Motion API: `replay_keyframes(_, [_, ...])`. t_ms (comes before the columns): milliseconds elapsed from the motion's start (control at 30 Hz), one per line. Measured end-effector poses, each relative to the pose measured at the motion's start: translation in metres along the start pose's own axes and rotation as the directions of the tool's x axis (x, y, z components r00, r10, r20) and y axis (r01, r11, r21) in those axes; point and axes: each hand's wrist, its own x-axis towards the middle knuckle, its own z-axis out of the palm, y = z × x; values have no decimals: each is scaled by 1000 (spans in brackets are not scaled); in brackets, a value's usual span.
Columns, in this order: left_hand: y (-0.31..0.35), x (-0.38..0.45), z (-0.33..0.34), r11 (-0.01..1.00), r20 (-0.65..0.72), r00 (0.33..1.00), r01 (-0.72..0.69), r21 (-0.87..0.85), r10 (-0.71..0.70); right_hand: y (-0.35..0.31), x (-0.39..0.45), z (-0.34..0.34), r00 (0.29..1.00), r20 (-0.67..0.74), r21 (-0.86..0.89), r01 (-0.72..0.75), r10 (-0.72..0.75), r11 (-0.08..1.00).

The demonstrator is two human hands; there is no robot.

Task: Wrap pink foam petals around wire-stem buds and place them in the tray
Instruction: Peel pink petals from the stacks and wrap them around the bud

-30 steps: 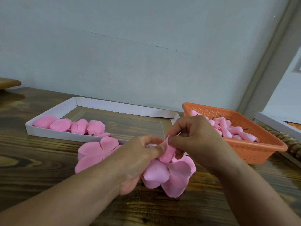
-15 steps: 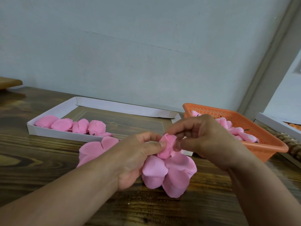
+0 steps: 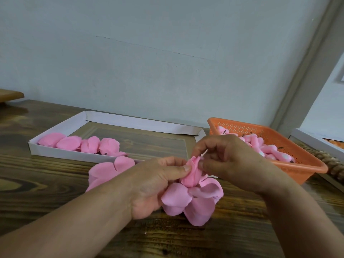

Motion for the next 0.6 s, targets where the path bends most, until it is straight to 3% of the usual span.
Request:
replay_keyframes(233, [0,0,-1,998,49,998,30,-54,-28,4,0,-1,997,18,-4,77,-77,997])
replay_keyframes(600, [3,-1,-4,995,61,998,3,-104,3,11,4,6,997,-73,274,34,-14,961])
